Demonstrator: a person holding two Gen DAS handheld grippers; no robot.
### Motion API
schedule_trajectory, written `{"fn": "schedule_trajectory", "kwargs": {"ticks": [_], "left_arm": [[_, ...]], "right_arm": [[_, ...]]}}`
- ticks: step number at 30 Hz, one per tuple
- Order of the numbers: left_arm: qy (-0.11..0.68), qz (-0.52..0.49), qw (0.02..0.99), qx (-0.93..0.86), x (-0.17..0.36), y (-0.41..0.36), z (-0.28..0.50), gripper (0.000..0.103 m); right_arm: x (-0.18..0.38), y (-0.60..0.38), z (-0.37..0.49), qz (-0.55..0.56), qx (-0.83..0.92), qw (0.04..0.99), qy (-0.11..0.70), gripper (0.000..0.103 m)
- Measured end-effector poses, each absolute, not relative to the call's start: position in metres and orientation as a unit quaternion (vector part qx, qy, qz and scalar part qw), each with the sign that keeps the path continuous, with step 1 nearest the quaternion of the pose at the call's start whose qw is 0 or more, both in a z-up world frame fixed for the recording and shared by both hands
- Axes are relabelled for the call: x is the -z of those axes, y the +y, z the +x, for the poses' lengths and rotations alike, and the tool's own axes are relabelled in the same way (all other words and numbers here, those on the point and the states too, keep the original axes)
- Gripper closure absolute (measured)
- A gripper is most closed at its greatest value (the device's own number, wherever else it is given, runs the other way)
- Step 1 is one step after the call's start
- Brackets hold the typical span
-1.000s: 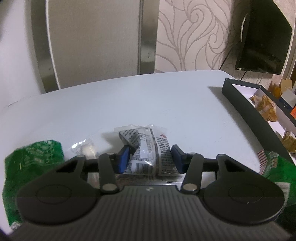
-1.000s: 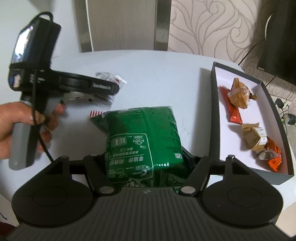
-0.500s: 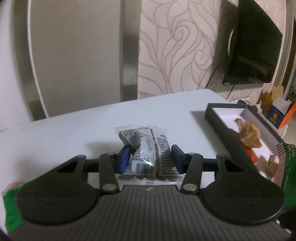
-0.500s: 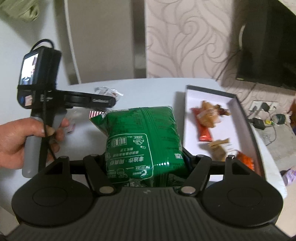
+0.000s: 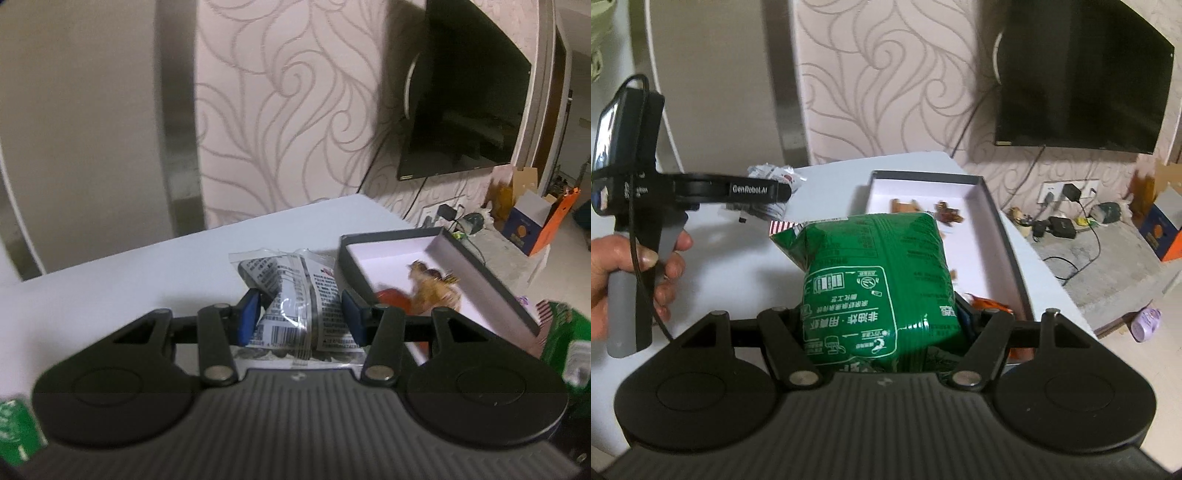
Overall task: Organize snacks
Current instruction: 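Carry green bag and clear packet over the black box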
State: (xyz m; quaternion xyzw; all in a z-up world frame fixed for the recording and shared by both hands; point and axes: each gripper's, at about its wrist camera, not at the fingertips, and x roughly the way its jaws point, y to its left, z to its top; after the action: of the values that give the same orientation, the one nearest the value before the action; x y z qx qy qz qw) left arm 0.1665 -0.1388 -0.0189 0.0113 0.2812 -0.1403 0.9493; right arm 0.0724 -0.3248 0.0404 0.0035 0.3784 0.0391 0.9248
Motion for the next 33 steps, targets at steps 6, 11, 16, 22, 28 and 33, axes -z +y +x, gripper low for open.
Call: {"fn": "schedule_trajectory", "kwargs": {"ticks": [6,11,16,22,28,33], "left_arm": [[0.272,0.017,0.949,0.157,0.011,-0.174,0.178,0.052],[0.272,0.022,0.948,0.163,0.013,-0.202,0.188,0.052],[0.275,0.025,0.947,0.165,0.017,-0.223,0.200,0.052],[0.275,0.026,0.947,0.164,0.019,-0.246,0.212,0.052],[0.274,0.028,0.947,0.167,0.024,-0.265,0.223,0.052],[0.278,0.029,0.946,0.166,0.030,-0.275,0.232,0.052]], "right_arm": [[-0.032,-0.346,0.085,-0.006,-0.030,0.922,0.387,0.029],[-0.025,-0.356,0.095,-0.014,-0.034,0.919,0.392,0.029],[-0.018,-0.362,0.105,-0.025,-0.049,0.915,0.400,0.029],[-0.012,-0.369,0.117,-0.036,-0.068,0.913,0.402,0.029],[-0.007,-0.376,0.123,-0.040,-0.084,0.910,0.404,0.029],[-0.003,-0.382,0.128,-0.036,-0.085,0.907,0.410,0.029]]}}
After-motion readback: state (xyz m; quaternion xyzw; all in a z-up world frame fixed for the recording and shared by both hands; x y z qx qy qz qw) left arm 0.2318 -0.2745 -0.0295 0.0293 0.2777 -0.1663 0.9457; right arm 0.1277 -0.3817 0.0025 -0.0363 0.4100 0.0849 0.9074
